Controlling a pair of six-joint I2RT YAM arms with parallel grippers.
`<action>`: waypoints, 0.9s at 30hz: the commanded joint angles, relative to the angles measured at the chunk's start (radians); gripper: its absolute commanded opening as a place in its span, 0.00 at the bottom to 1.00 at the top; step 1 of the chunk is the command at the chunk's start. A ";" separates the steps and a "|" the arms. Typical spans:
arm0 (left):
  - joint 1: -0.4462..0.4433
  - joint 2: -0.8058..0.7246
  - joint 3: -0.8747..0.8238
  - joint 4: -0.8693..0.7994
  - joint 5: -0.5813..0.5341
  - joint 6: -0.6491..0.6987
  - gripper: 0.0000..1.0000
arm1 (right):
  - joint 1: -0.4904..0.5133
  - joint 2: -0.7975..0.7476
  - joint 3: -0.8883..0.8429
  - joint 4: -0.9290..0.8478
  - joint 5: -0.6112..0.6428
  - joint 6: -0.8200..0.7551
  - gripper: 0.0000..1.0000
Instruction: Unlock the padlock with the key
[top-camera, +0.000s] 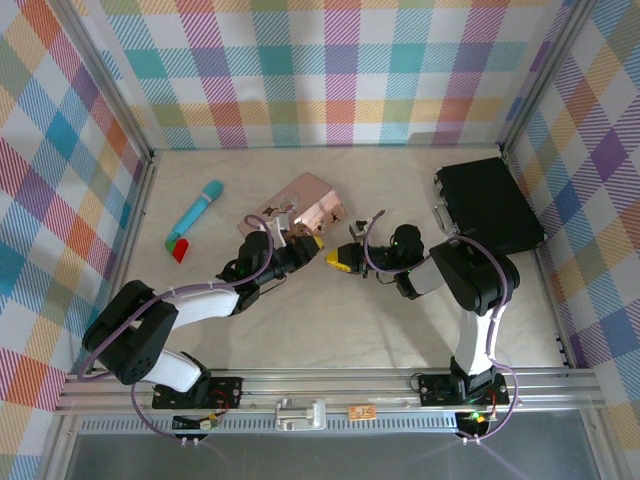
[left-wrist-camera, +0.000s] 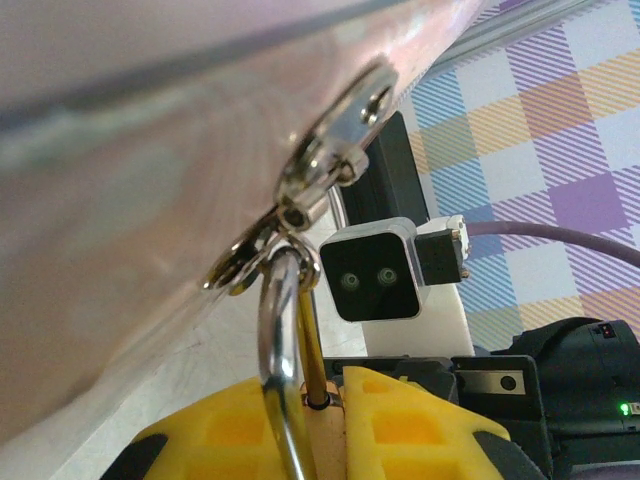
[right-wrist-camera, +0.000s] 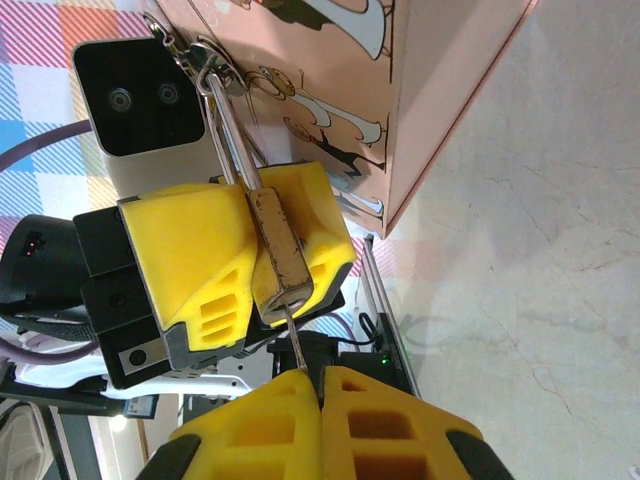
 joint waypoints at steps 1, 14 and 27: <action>-0.047 0.002 0.025 0.205 0.275 -0.032 0.00 | -0.019 -0.009 0.034 -0.023 0.198 0.029 0.00; -0.047 0.129 0.069 0.400 0.471 -0.150 0.00 | -0.036 0.022 0.113 0.027 0.092 0.117 0.00; -0.041 0.013 0.094 0.093 0.442 -0.041 0.00 | -0.111 -0.187 0.131 -0.492 0.111 -0.309 0.00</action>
